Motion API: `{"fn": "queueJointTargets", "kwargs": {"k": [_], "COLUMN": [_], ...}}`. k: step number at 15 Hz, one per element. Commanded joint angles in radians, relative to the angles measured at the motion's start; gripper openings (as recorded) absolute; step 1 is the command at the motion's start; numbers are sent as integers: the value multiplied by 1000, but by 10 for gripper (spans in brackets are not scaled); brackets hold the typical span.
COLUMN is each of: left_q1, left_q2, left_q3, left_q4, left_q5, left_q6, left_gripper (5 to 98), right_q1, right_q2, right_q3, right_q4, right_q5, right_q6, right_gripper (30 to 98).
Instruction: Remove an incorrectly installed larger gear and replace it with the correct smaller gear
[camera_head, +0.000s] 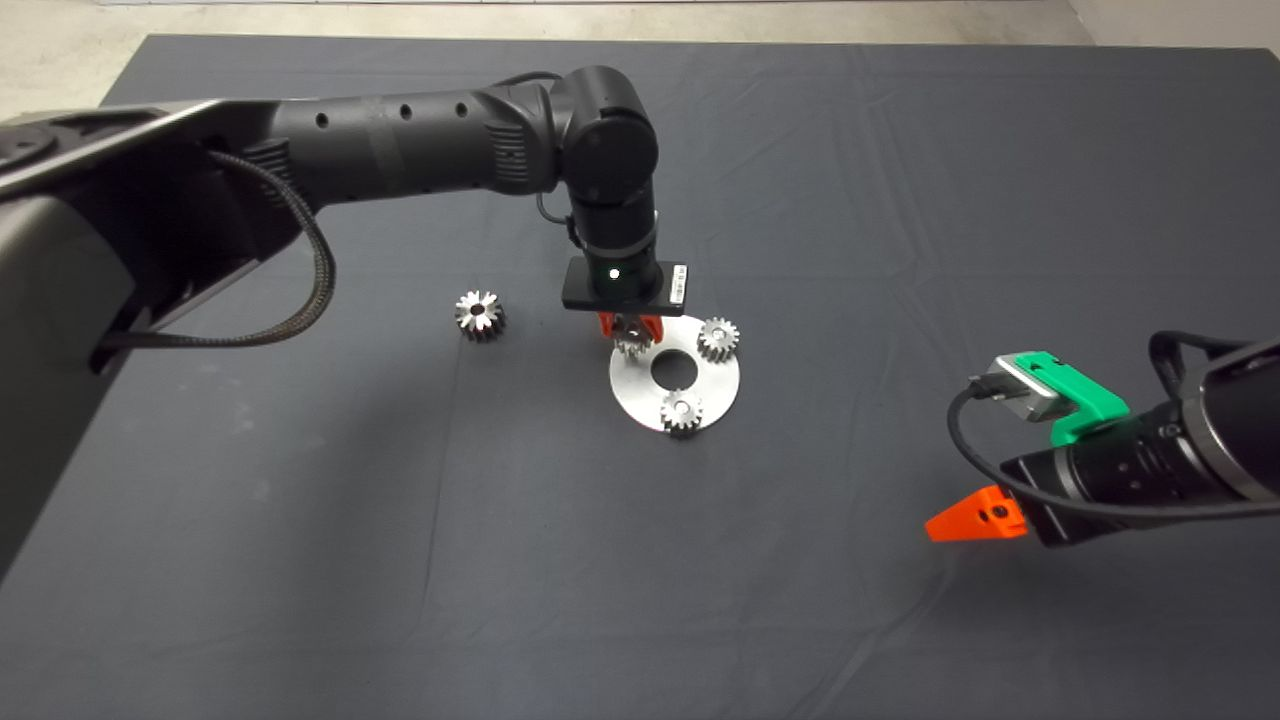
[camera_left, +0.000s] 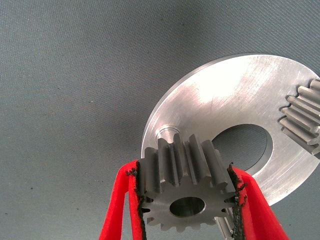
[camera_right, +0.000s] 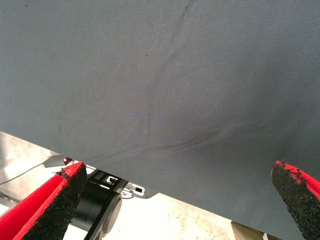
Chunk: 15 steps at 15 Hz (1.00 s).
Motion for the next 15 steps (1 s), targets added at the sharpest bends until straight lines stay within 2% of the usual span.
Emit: {"fn": "queueJointTargets", "kwargs": {"k": [1, 4, 7, 8, 9, 10, 13, 15], "left_q1": [-4, -1, 1, 12, 39, 54, 63, 63], "left_q2": [6, -8, -14, -11, -3, 1, 3, 3], "left_q3": [-10, -16, -77, -101, -127, -149, -153, -152], "left_q4": [21, 18, 10, 7, -1, -19, -28, -27], "left_q5": [-18, -15, 36, 54, 75, 85, 104, 105], "left_q6": [24, 25, 30, 51, 91, 121, 134, 134], "left_gripper": [257, 257, 257, 257, 257, 257, 252, 250], "right_q1": [21, 21, 21, 21, 21, 21, 21, 21], "right_q2": [-4, -3, -6, -6, -8, -6, -4, -3], "right_q3": [5, 7, 10, 13, 14, 13, 13, 11], "right_q4": [19, 19, 19, 19, 19, 19, 19, 19], "right_q5": [1, 1, 1, 1, 1, 1, 6, 6], "right_q6": [-3, -3, -1, 1, 1, 0, -1, -1], "right_gripper": [978, 978, 978, 978, 978, 978, 978, 978]}}
